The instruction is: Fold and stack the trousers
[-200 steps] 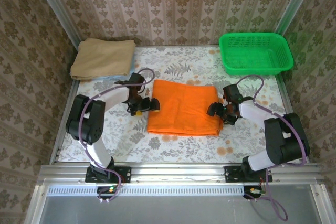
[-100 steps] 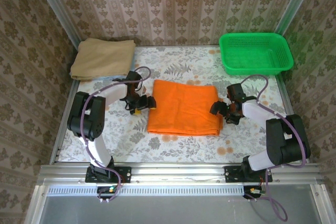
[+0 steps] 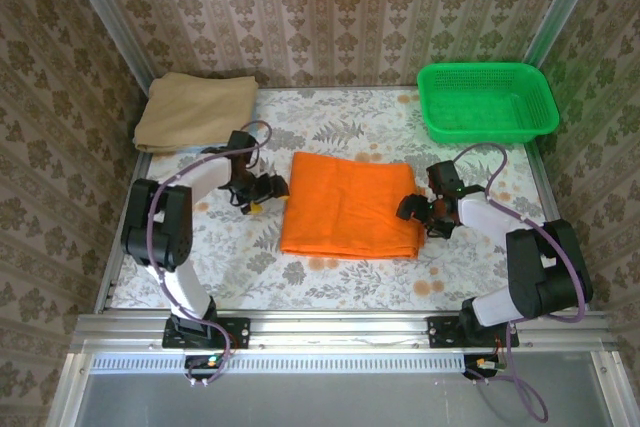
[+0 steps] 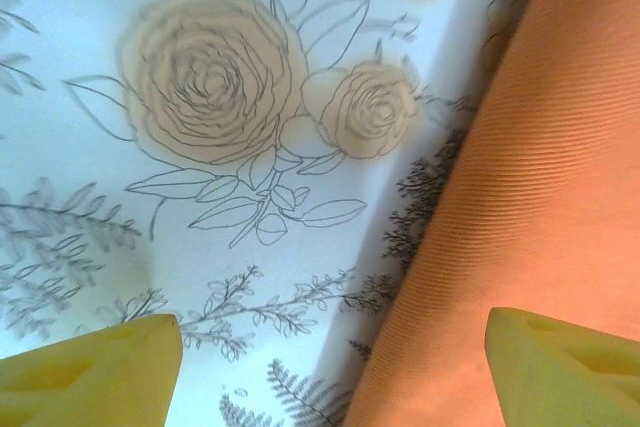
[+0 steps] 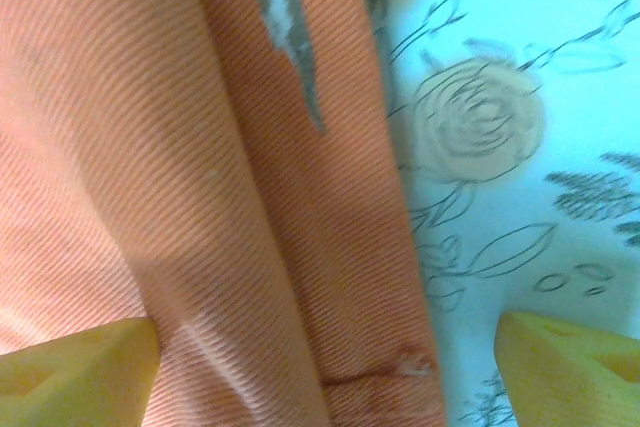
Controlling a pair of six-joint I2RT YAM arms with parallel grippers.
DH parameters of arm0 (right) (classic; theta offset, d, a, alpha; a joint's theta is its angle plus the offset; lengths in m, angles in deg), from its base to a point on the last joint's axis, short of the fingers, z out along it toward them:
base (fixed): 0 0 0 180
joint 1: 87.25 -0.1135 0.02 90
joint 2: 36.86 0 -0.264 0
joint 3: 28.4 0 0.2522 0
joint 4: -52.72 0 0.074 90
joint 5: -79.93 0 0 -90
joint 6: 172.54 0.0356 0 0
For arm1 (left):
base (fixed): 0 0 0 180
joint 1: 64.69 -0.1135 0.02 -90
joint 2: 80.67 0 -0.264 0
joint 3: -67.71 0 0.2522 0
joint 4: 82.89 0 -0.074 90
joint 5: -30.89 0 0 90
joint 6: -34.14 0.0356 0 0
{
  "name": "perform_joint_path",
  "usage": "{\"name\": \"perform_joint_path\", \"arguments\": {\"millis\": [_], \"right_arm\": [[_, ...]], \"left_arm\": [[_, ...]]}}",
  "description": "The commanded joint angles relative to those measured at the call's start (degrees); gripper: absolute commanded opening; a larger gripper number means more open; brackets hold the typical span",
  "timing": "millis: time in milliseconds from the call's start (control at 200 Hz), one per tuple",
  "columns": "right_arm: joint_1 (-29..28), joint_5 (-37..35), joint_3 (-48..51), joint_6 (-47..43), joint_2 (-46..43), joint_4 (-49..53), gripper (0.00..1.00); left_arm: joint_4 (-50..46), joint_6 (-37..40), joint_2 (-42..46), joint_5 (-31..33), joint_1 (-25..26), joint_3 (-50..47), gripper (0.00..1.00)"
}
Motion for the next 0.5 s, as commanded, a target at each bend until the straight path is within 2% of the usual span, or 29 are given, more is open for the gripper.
{"name": "perform_joint_path", "arguments": {"millis": [0, 115, 160, 240, 385, 500], "right_arm": [[-1.1, 3.7, -0.4, 2.8, -2.5, 0.7, 0.88], [-1.1, 1.9, -1.2, 2.8, -5.4, 1.8, 0.88], [-1.0, 1.2, -1.6, 2.8, -5.8, 2.1, 0.88], [-1.1, 0.6, -2.5, 2.7, -5.9, 2.5, 0.88], [-1.1, 0.1, -3.3, 2.3, -6.1, 3.2, 0.88], [-0.9, -0.1, -4.4, 1.3, -5.9, 3.7, 0.89]], "left_arm": [[-1.0, -1.9, 6.7, 0.2, 1.6, 3.5, 0.8], [1.3, -4.0, 8.4, 1.8, 8.9, 4.2, 0.81], [4.1, -5.7, 7.1, 1.1, 13.3, 3.9, 0.81], [7.1, -8.0, 2.8, 0.6, 17.2, 4.1, 0.81], [14.3, -11.7, -3.8, -1.5, 16.7, 0.7, 0.79], [11.1, -9.7, -6.4, 1.7, 13.1, 0.8, 0.79]]}}
